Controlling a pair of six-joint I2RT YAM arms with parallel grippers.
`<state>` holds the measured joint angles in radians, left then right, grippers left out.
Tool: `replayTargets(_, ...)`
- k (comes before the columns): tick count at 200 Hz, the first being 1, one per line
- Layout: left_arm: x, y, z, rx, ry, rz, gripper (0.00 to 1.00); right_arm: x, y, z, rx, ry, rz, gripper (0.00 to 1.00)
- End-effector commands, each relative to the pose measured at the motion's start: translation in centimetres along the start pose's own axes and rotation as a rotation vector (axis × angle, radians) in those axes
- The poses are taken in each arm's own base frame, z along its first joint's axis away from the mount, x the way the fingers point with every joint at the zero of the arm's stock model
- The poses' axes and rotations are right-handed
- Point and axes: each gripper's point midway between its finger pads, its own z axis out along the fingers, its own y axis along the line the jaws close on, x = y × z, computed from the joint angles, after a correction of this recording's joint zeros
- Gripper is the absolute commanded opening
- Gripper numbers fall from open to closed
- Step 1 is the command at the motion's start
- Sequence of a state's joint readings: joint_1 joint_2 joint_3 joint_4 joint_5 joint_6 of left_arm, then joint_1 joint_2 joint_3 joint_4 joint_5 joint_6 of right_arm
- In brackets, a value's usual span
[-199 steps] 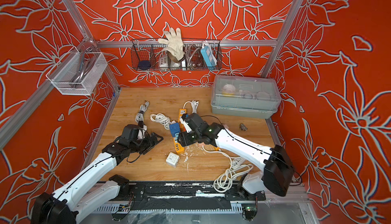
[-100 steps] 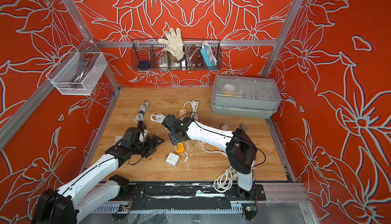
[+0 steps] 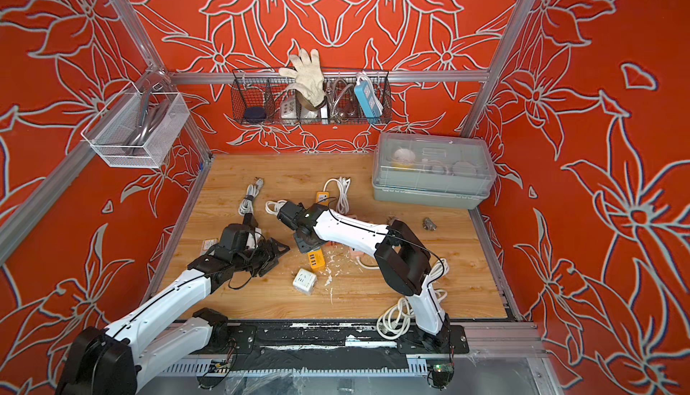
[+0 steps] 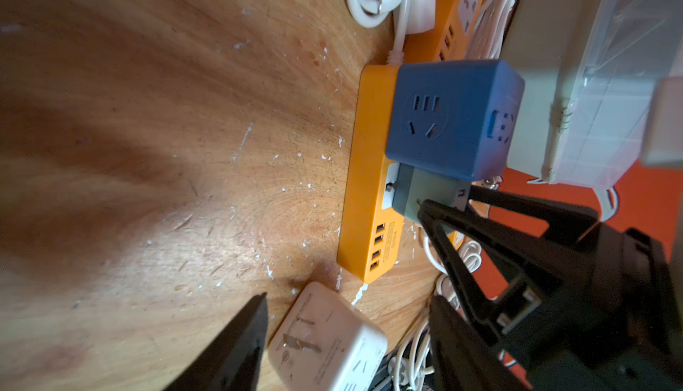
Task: Pull the plug off the socket
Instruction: Remove the plug from the socket.
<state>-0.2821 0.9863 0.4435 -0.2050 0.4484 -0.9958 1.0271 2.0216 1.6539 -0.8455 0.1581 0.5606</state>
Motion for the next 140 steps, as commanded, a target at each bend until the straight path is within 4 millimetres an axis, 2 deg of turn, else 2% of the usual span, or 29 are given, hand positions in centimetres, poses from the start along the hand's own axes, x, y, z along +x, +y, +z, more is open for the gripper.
replayTargets(1,0.0,-1.1,0.8,0.037,0.044,0.001,0.64,0.6,-0.4,0.0,0.025,0.020,0.002,0.39)
replayTargets(19,0.2,-2.0,1.6,0.069,0.096,0.009,0.60,0.7,-0.5,-0.2,0.010,0.010,0.006,0.35)
replayTargets(63,-0.2,-2.6,3.8,0.079,0.167,0.029,0.53,0.8,-0.8,-0.7,-0.076,-0.002,0.033,0.30)
replayTargets(102,-0.5,-2.1,6.0,0.073,0.212,-0.001,0.48,1.5,0.0,-0.3,-0.183,0.011,0.057,0.29)
replayTargets(140,-0.5,-1.6,7.6,0.083,0.247,-0.037,0.46,1.5,0.2,-0.1,-0.182,0.031,0.061,0.28)
